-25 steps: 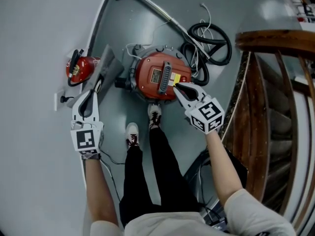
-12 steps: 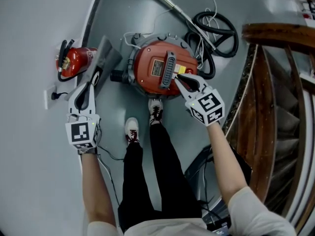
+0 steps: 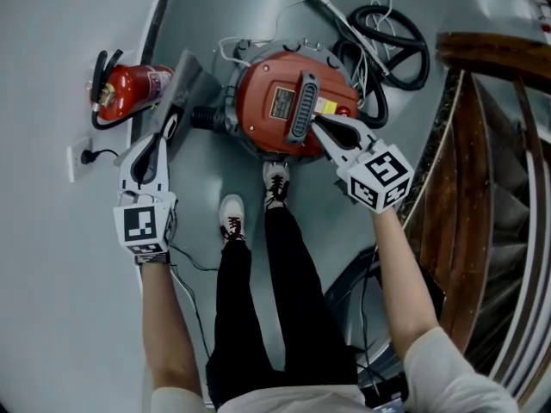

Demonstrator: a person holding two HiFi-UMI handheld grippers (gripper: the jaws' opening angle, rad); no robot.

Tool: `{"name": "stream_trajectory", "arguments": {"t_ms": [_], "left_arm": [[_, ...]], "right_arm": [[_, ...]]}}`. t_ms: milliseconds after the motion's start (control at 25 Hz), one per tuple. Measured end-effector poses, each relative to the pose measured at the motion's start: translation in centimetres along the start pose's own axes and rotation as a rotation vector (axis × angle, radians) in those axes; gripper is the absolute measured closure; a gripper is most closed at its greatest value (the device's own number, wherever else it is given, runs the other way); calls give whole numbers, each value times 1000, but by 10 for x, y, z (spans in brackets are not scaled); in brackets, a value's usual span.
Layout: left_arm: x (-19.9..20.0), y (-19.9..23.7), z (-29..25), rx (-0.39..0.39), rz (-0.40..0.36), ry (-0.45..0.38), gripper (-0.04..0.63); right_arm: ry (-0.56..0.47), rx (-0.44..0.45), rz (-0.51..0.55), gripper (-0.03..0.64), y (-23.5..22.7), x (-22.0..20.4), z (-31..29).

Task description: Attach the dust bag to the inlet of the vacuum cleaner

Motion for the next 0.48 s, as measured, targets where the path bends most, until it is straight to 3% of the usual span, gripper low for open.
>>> {"name": "stream_trajectory", "arguments": {"t_ms": [480], "left_arm": [[-26,-6,-26,-23,26,38,577]], "right_arm": [[-125,79,-170,519,-9,-9,1]]}}
Point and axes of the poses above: the fingertips, and each gripper's own axes: z backward along the fingers, y to its left, x out of its top, the point moved 10 cm from there along z, backward along the fingers, and after that the axes turned 1 degree about x, right-handed, at the moved point
